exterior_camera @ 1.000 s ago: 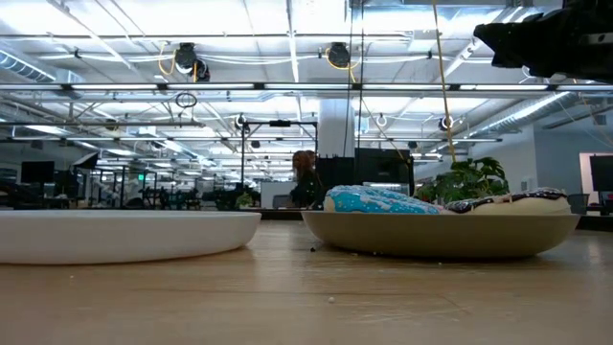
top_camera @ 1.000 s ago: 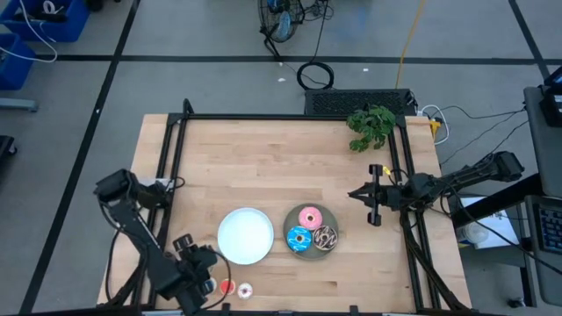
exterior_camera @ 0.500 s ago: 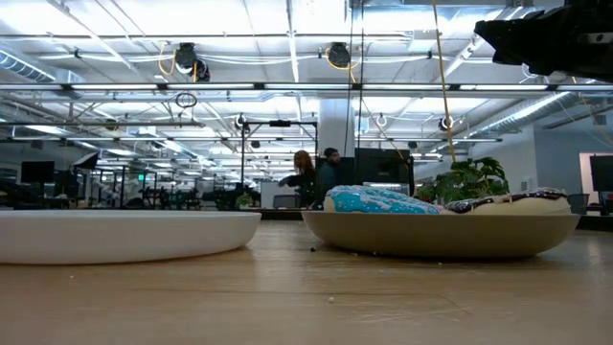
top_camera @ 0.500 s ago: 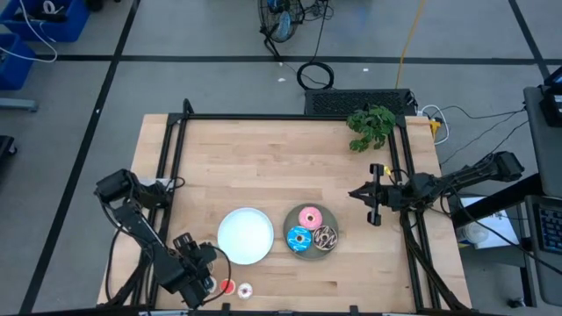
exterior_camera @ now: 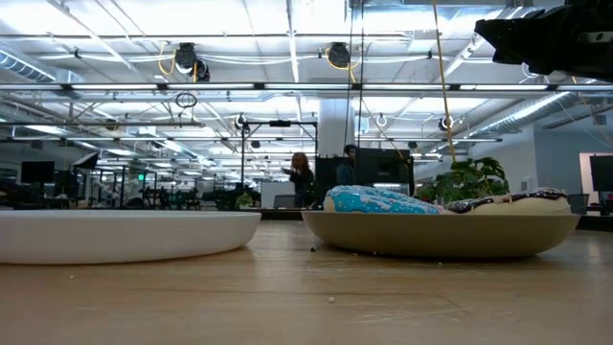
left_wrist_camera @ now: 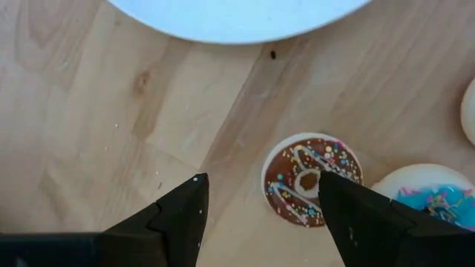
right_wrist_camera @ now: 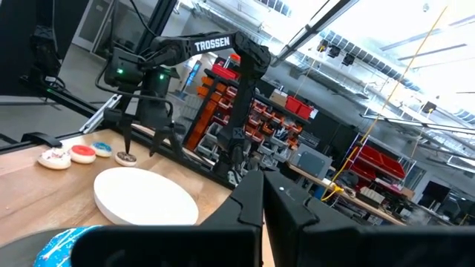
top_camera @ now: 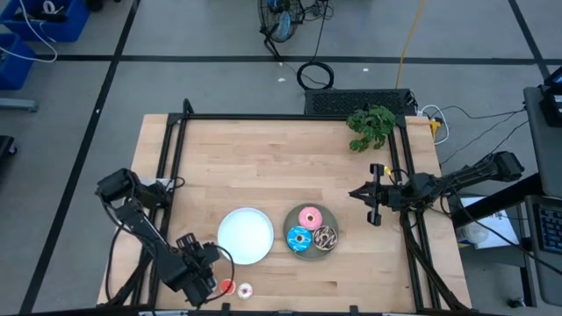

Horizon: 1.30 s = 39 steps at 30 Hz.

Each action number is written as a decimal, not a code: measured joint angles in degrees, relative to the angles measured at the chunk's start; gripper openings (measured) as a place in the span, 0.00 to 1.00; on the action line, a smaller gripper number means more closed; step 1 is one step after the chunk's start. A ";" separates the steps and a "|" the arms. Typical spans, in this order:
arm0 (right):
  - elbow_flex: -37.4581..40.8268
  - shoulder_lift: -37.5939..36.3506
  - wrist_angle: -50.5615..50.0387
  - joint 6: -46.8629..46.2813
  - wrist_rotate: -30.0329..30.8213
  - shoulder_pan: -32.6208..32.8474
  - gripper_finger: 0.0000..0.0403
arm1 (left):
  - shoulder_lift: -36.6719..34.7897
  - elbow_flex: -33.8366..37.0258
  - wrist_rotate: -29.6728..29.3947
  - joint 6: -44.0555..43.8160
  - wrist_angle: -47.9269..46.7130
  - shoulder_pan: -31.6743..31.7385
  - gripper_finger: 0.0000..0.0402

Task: Pick & Place donuts
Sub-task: Put the small brown donut on the white plate

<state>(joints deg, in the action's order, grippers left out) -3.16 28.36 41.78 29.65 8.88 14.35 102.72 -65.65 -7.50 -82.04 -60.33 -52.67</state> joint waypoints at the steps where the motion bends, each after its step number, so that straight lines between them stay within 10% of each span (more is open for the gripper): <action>1: 0.00 0.00 0.00 0.00 0.02 0.00 0.00 | 0.00 0.49 0.16 0.70 0.68 0.23 0.64; 30: 0.00 0.00 0.02 -0.11 0.02 0.00 0.00 | -0.15 8.59 2.11 2.43 14.60 1.08 0.63; 39: 0.00 -0.02 0.02 -0.28 0.02 0.00 0.00 | -0.35 10.95 3.86 2.45 18.96 2.32 0.36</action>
<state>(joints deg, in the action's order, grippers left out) -3.16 28.34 41.80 29.36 8.91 14.35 102.37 -54.70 -3.64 -79.59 -41.37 -50.35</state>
